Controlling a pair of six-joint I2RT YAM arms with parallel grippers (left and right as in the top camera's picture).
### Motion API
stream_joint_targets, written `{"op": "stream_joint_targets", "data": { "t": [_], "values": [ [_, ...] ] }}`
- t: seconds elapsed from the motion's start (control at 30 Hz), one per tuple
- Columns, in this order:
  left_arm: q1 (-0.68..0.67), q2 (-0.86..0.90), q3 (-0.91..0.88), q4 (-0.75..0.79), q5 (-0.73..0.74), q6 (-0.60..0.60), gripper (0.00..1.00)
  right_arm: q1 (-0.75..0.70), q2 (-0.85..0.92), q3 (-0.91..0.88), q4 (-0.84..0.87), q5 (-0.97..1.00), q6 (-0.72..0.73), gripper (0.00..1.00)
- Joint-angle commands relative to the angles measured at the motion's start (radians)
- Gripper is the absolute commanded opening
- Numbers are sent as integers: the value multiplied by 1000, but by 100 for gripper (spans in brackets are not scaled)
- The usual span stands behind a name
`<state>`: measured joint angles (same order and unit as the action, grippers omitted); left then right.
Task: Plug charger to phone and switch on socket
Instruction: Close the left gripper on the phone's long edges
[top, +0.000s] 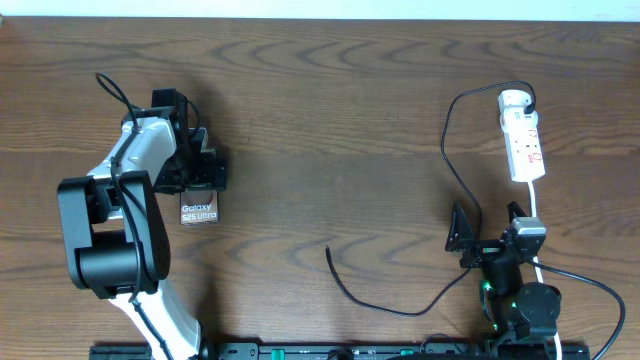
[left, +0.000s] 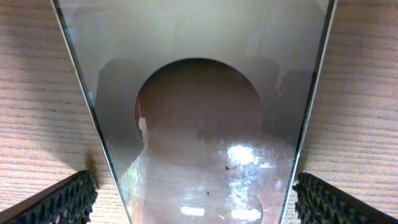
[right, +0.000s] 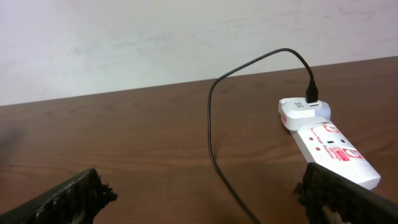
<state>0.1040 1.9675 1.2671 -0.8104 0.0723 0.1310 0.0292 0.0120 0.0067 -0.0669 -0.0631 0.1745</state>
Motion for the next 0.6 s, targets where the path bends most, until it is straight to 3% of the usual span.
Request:
{"op": "stream_joint_targets", "data": {
  "t": [0.0,0.57],
  "values": [
    [4,-4,-21,-4,-2,-9,99,-9,-6,-1,-4,4,-4,99],
    [4,-4,-61,50,-2,-8,99,-9,-6,-1,-4,4,-4,99]
  ]
}}
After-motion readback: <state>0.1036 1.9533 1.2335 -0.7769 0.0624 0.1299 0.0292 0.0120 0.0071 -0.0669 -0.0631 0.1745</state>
